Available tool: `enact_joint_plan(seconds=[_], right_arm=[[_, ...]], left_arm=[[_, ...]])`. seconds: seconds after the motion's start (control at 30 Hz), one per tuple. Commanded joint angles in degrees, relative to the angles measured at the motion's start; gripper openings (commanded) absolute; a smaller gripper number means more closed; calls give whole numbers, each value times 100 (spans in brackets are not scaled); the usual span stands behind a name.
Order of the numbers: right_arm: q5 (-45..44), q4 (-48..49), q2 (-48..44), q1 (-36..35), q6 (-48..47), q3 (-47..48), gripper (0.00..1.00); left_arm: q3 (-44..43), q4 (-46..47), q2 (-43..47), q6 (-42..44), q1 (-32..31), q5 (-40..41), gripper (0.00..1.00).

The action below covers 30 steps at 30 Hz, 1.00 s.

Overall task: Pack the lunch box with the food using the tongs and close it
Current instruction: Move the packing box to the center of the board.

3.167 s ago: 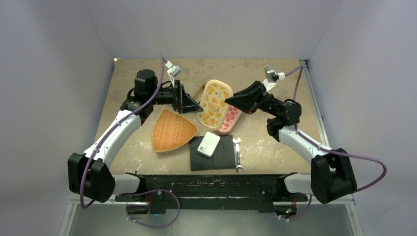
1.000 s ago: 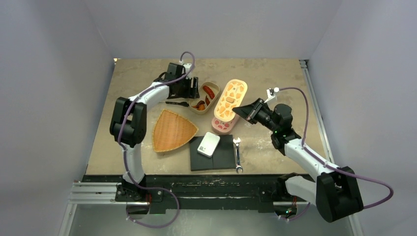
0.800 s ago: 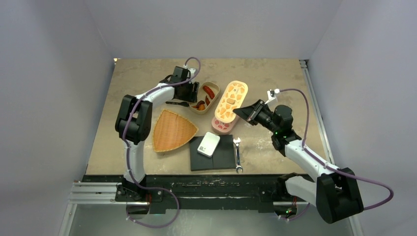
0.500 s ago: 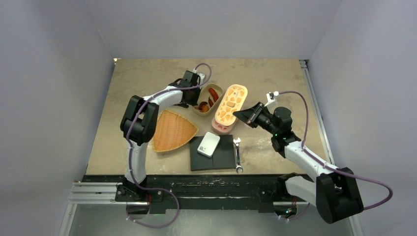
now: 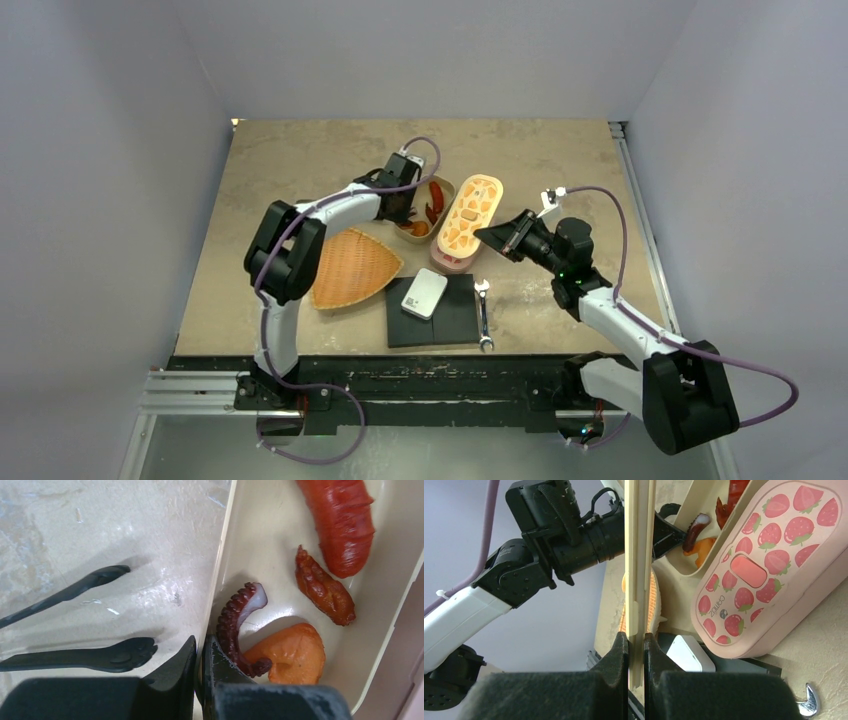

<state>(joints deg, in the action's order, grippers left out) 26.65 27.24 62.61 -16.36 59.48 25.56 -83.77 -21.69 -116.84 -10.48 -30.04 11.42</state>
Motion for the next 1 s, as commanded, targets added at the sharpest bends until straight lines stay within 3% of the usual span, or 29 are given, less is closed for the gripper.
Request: enact_joint_plan(seconds=[0.0,0.13,0.4,0.5,0.7,0.97], right_arm=[[20,175,-38,28,-100,136,0],[-73,289,114,28,-68,177,0],[-33,501,715,13,-95,364,0],[82,543,1009,-9,-165,570,0],[203,610,1514,-148,-205,1100,0],[806,372,2380,-271,-502,1946,0]], left_arm=[[-222,-211,213,-475,320,138,0],[39,-287,340,-1055,374,67,0],[1508,764,1259,-2624,423,-312,2],[1617,943,1309,-2779,346,-815,11],[2078,1222,1816,-2849,368,-1518,43],[2113,728,2688,-2008,1087,-2138,57]])
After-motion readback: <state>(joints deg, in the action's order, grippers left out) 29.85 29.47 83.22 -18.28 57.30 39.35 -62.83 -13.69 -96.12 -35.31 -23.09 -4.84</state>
